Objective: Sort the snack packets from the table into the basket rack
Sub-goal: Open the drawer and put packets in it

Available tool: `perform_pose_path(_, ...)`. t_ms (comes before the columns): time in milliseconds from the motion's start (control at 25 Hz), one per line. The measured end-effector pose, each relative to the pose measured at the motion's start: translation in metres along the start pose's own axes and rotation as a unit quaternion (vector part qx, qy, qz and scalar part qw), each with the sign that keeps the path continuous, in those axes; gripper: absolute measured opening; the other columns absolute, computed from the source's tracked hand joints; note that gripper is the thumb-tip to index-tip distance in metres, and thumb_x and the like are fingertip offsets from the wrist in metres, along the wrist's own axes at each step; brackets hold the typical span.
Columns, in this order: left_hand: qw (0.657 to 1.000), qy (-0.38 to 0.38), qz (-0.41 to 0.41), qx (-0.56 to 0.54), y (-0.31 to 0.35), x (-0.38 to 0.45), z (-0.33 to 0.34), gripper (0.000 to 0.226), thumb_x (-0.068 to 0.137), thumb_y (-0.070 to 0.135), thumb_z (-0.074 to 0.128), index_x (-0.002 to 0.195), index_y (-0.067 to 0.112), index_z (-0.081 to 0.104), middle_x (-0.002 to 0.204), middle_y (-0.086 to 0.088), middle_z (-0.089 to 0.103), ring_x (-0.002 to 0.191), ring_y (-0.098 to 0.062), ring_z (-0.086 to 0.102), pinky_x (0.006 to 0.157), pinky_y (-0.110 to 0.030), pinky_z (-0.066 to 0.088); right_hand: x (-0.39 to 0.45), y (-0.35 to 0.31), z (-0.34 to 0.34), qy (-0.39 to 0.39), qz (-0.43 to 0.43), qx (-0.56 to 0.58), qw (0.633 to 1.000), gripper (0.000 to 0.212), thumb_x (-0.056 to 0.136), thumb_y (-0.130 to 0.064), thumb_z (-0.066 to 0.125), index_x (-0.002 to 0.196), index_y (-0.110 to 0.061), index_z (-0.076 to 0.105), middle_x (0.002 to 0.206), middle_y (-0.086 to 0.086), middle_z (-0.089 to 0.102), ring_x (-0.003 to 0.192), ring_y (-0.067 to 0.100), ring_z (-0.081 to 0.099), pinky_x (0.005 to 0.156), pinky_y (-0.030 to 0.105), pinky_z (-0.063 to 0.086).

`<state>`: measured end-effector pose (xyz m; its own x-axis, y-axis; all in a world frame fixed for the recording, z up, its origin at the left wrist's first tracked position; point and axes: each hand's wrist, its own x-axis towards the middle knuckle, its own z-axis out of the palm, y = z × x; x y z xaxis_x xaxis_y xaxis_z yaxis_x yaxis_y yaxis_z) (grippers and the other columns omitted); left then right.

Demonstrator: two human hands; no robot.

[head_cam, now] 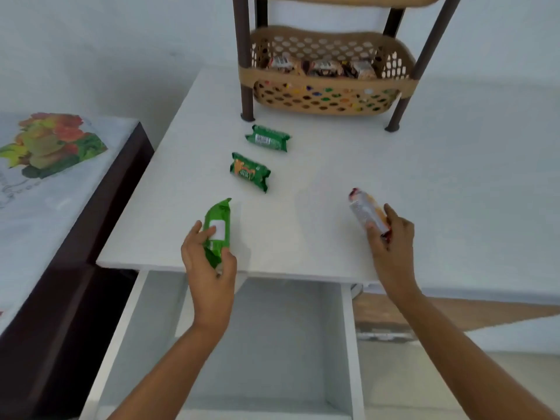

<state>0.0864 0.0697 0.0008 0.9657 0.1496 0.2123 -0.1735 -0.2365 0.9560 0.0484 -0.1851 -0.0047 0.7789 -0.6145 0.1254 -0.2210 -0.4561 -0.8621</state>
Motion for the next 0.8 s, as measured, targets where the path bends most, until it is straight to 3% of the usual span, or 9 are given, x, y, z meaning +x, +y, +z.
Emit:
perform_pose_path(80,0.997,-0.025,-0.056,-0.045,0.003,-0.033,-0.034,0.030,0.085,0.010,0.047,0.099,0.037,0.048,0.108,0.007,0.052,0.097,-0.007,0.055,0.071,-0.005,0.045,-0.063,-0.009,0.004,-0.042,-0.044,0.005,0.998,0.058,0.081,-0.018,0.062,0.134,-0.007,0.042,0.111,0.008,0.042,0.091,-0.006,0.047,0.076,-0.005,0.036)
perform_pose_path(160,0.987,-0.069,-0.125,-0.068,0.001,-0.045,-0.065,0.023,0.082,0.019,0.046,0.087,0.041,0.050,0.093,0.006,0.058,0.081,-0.021,0.062,0.060,-0.016,0.050,-0.116,-0.017,0.007,-0.108,-0.073,-0.003,0.991,0.062,0.071,-0.028,0.062,0.130,-0.020,0.045,0.106,-0.007,0.044,0.096,-0.009,0.049,0.077,0.000,0.042)
perform_pose_path(280,0.960,-0.199,-0.194,0.020,-0.020,-0.046,-0.084,0.026,0.086,0.002,0.051,0.083,0.028,0.049,0.094,-0.007,0.057,0.075,-0.028,0.063,0.049,-0.017,0.046,-0.165,-0.021,0.026,-0.259,0.014,-0.034,0.965,0.068,0.065,-0.037,0.064,0.130,-0.030,0.044,0.109,-0.020,0.038,0.094,-0.006,0.053,0.069,0.001,0.045)
perform_pose_path(360,0.935,-0.259,-0.219,0.105,-0.036,-0.042,-0.075,0.027,0.082,-0.001,0.056,0.078,0.023,0.045,0.100,-0.013,0.053,0.072,-0.022,0.056,0.046,-0.014,0.039,-0.168,-0.013,0.050,-0.326,0.100,-0.087,0.936,0.067,0.070,-0.037,0.070,0.131,-0.024,0.046,0.109,-0.011,0.038,0.086,-0.002,0.053,0.063,-0.002,0.043)
perform_pose_path(480,0.905,-0.285,-0.246,0.198,-0.066,-0.031,-0.047,0.031,0.078,0.005,0.063,0.068,0.021,0.038,0.101,-0.018,0.046,0.062,-0.014,0.045,0.048,-0.018,0.033,-0.144,0.010,0.084,-0.337,0.224,-0.120,0.907,0.058,0.072,-0.049,0.069,0.119,-0.015,0.059,0.114,0.006,0.052,0.086,0.013,0.059,0.070,0.009,0.045)
perform_pose_path(600,0.880,-0.271,-0.316,0.228,-0.097,-0.022,-0.013,0.026,0.079,0.005,0.060,0.069,0.016,0.038,0.103,-0.013,0.035,0.063,-0.016,0.042,0.057,-0.021,0.042,-0.123,0.035,0.116,-0.311,0.307,-0.126,0.891,0.053,0.077,-0.043,0.065,0.116,-0.007,0.059,0.118,0.014,0.059,0.100,0.025,0.062,0.081,0.026,0.048)
perform_pose_path(680,0.871,-0.266,-0.326,0.255,-0.118,-0.019,0.006,0.013,0.080,0.004,0.058,0.085,0.009,0.047,0.107,-0.014,0.035,0.072,-0.019,0.043,0.070,-0.025,0.045,-0.115,0.053,0.133,-0.313,0.316,-0.172,0.879,0.054,0.075,-0.039,0.065,0.117,-0.006,0.056,0.118,0.014,0.060,0.106,0.027,0.059,0.081,0.027,0.047)
perform_pose_path(800,0.860,-0.260,-0.342,0.275,-0.140,-0.026,0.025,0.026,0.083,0.003,0.057,0.108,0.003,0.051,0.110,-0.013,0.034,0.085,-0.024,0.049,0.078,-0.027,0.046,-0.106,0.075,0.149,-0.328,0.334,-0.235,0.852,0.059,0.076,-0.040,0.063,0.124,-0.008,0.049,0.125,0.013,0.054,0.113,0.027,0.054,0.089,0.029,0.046)
